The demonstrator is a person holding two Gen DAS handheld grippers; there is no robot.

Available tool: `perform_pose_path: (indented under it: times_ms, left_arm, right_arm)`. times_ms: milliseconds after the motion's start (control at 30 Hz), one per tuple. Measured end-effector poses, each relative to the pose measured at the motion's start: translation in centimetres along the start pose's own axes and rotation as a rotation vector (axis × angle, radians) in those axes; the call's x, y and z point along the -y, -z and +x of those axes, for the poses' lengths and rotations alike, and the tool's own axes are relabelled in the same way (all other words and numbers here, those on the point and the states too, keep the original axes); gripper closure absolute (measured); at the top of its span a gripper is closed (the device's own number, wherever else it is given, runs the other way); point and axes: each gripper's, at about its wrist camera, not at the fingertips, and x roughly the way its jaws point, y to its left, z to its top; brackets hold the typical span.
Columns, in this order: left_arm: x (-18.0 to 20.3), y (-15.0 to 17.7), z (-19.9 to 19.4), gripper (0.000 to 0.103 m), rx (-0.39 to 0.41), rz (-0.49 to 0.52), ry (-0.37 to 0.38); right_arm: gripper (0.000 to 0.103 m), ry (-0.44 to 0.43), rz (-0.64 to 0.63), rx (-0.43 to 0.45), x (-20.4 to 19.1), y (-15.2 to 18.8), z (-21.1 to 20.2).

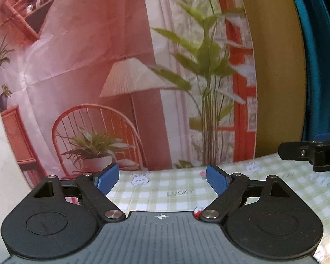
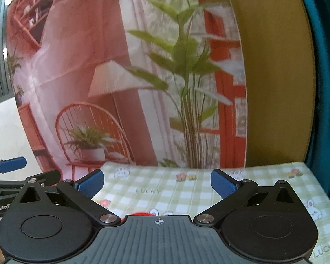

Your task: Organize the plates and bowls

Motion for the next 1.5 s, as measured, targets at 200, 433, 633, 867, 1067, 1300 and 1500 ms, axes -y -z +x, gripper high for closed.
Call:
perform_pose_path:
  times_ms: [200,433,633,867,1067,1300,1500]
  left_arm:
    - [-0.7,-2.1,-2.9,0.015,0.058,-0.059,0.023]
    - [-1.3,-3.6,-4.8,0.012,0.067,-0.13,0.045]
    - [-1.4,-3.9,-5.7,0.012,0.075,-0.144,0.015]
    - [-1.4,-4.0,-6.1,0.012,0.079,-0.146,0.008]
    - [-1.7,-4.0,-6.3,0.012,0.088,-0.147,0.001]
    - [-1.9,-3.8,-6.3,0.011,0.083,-0.168,0.007]
    - [-2.0,-3.7,-6.4,0.011,0.079,-0.173,0.006]
  right_arm:
    - [0.0,0.008,-0.008,0.06,-0.3,-1.7,-2.5]
    - [0.0,0.013,-0.028,0.109,-1.0,-2.8,-5.0]
    - [0.0,0.017,-0.032,0.128,-1.3,-3.4,-6.1]
    - [0.0,0.016,-0.027,0.136,-1.3,-3.5,-6.5]
    - [0.0,0.015,-0.025,0.14,-1.5,-3.4,-6.7]
    - [0.0,0.015,-0.024,0.139,-1.5,-3.4,-6.7]
    - [0.0,0.016,-0.023,0.141,-1.5,-3.4,-6.8]
